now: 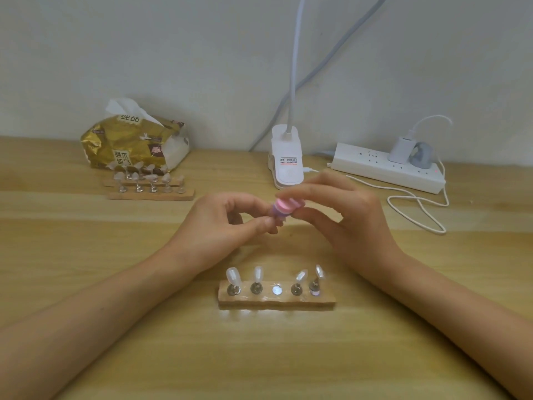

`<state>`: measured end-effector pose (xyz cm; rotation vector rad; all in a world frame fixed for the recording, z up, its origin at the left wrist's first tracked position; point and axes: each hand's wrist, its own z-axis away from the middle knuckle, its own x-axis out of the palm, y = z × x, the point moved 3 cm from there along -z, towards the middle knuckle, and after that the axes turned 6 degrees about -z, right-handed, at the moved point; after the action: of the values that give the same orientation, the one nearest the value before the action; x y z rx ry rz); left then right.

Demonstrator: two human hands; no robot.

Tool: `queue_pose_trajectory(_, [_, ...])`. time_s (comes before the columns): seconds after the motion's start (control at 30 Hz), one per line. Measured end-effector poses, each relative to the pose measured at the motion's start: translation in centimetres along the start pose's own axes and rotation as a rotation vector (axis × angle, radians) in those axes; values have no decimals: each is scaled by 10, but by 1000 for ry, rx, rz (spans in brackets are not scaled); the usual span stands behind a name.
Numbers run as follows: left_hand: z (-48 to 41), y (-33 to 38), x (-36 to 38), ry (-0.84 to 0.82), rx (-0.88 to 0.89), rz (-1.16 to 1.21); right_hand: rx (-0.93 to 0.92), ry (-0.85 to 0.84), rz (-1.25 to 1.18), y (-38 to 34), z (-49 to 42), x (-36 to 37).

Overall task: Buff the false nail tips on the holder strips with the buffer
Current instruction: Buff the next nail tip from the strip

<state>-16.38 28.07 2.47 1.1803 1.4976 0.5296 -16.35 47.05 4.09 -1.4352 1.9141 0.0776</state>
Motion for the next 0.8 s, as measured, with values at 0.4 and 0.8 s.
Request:
queue_pose_trajectory(0.4, [0,-2,-1,3,-2,-7,-75,-16,13,-2,1,1])
queue_pose_trajectory(0.8, [0,-2,0,5,-6,-36,-81,-32,-8,-2,1,1])
